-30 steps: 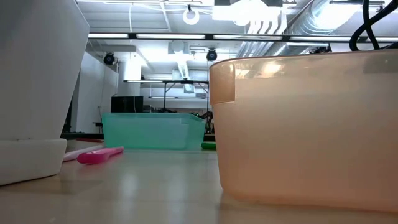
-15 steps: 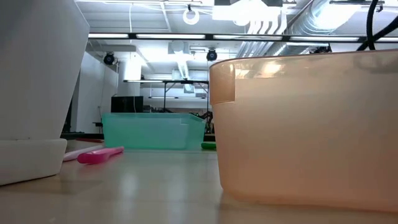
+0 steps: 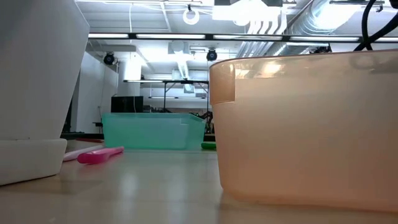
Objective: Sort pens & pencils
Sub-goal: Put the blue pencil into the green bin
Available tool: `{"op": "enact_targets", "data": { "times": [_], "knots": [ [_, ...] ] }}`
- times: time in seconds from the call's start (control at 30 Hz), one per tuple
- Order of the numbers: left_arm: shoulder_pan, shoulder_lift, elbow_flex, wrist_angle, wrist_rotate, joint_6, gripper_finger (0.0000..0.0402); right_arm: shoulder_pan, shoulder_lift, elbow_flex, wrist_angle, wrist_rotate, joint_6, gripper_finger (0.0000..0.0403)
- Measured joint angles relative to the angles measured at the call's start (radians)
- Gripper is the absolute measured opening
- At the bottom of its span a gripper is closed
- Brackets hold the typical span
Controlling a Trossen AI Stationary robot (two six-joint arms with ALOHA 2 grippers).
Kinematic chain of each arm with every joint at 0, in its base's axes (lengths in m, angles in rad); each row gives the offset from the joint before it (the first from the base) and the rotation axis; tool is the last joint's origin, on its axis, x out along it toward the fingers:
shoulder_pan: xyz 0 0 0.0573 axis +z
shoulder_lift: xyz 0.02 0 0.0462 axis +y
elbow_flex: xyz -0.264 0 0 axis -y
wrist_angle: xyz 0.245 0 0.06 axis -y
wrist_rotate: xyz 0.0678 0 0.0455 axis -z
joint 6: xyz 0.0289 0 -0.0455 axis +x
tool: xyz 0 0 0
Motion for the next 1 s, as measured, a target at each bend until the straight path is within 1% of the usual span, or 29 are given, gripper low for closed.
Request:
{"op": "enact_targets", "data": {
  "times": [0.63,0.73,0.9,1.0],
  "knots": [
    [0.0,0.0,0.0,0.0,-0.003,-0.008,0.0108,0.0,0.0,0.0,-0.107,-0.045,0.013,0.0081],
    [0.0,0.0,0.0,0.0,-0.002,-0.008,0.0108,0.0,0.0,-0.001,-0.103,-0.04,0.013,0.0081],
    [0.0,0.0,0.0,0.0,-0.002,-0.008,0.0108,0.0,-0.001,-0.042,-0.013,-0.044,0.019,0.0081],
    [0.0,0.0,0.0,-0.001,0.002,-0.008,0.0108,-0.002,-0.001,-0.039,-0.024,-0.043,0.021,0.0081]
  ]
}}
